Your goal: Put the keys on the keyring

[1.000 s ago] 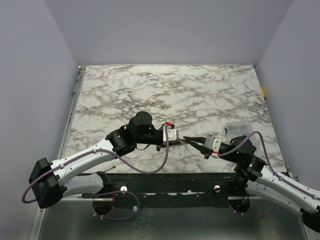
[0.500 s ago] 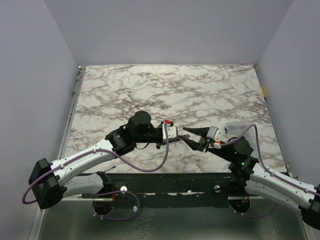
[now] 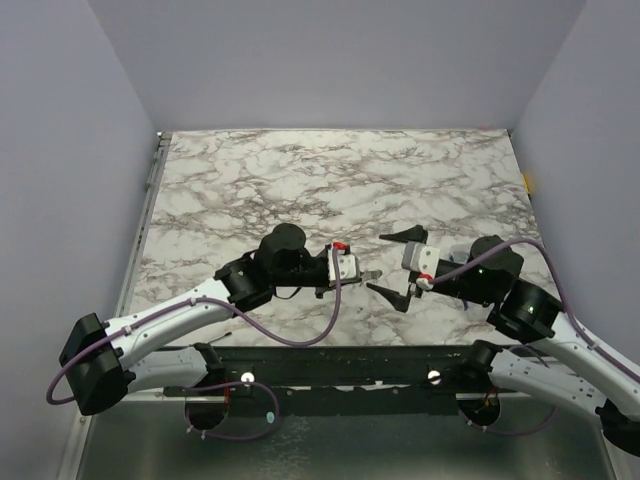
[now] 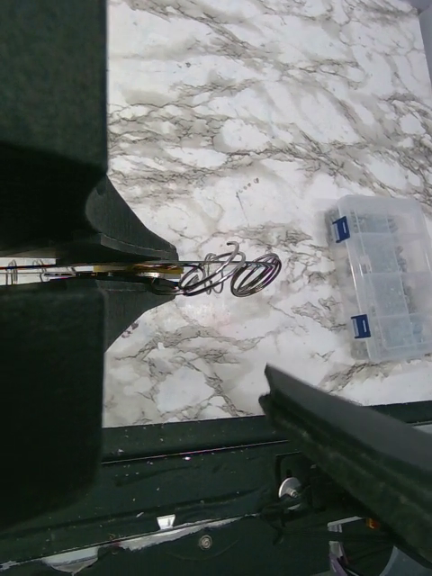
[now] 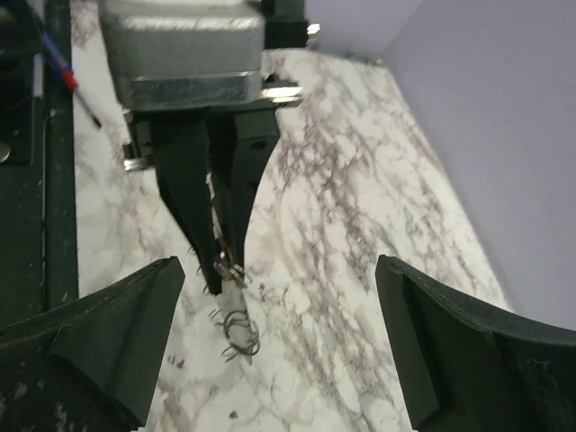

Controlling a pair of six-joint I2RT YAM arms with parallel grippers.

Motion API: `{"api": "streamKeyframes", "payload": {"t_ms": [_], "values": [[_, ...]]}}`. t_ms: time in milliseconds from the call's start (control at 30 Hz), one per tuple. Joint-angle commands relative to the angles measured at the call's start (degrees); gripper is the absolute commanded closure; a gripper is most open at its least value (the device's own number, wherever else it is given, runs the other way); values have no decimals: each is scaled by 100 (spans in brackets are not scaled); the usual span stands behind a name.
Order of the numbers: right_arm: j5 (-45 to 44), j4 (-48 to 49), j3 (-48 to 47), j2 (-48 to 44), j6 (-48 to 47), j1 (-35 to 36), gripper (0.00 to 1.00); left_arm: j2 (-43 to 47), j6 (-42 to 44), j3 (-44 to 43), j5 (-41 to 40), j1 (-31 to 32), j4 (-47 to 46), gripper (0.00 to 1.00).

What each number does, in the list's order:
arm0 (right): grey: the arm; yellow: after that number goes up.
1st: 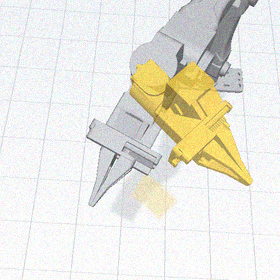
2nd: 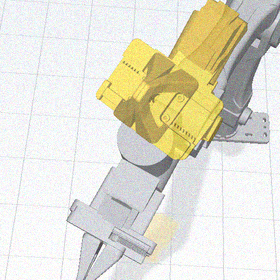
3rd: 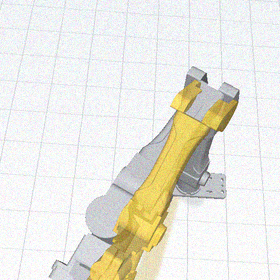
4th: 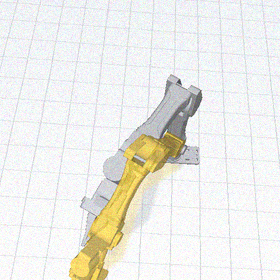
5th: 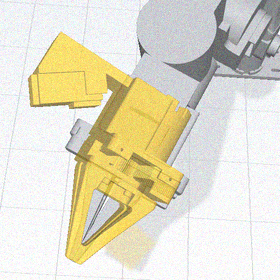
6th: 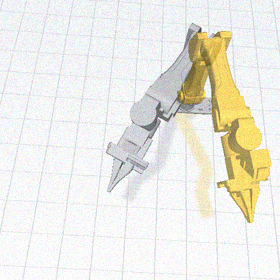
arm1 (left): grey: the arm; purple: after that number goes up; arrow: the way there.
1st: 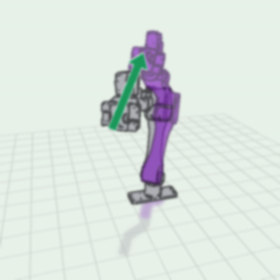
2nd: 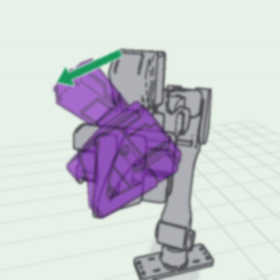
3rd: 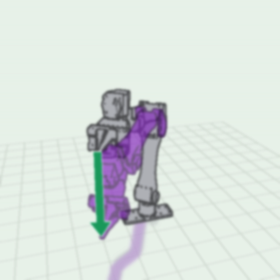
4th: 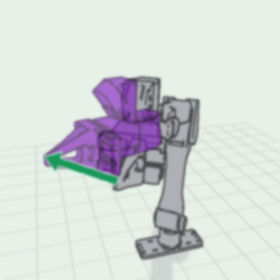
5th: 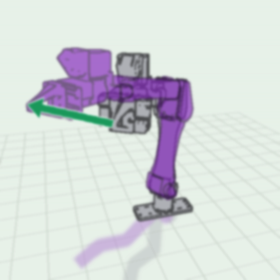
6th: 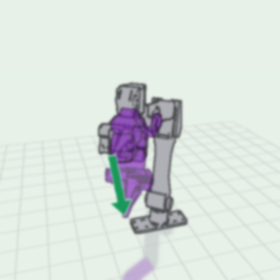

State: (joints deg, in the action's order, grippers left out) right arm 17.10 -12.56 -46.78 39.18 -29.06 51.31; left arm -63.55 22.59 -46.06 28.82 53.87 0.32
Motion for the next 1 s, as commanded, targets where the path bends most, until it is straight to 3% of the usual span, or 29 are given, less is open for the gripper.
{"api": "streamKeyframes", "payload": {"t_ms": [0,267,333,500,567,600,667,833,967], "values": [[543,-1886,-317,70,-426,26,0,-109,15,-59,149,26,63,100],[925,-2627,-689,141,-1215,22,15,-362,-115,-173,824,28,356,100],[1006,-2816,-868,379,-1143,21,15,-447,-194,-222,1027,29,385,100],[871,-3059,-1511,1234,191,21,11,-713,-423,-376,1261,47,419,100],[1141,-2956,-1543,1244,520,21,10,-795,-685,-415,953,58,410,100],[1208,-2786,-1466,1166,751,27,3,-859,-865,-487,765,72,427,100],[1172,-2498,-1311,962,1143,26,0,-937,-954,-569,700,72,502,100],[1145,-2151,-927,421,1379,27,0,-843,-848,-516,885,98,504,100],[1168,-2569,-732,337,810,27,0,-743,-758,-504,1014,98,568,100]]}}
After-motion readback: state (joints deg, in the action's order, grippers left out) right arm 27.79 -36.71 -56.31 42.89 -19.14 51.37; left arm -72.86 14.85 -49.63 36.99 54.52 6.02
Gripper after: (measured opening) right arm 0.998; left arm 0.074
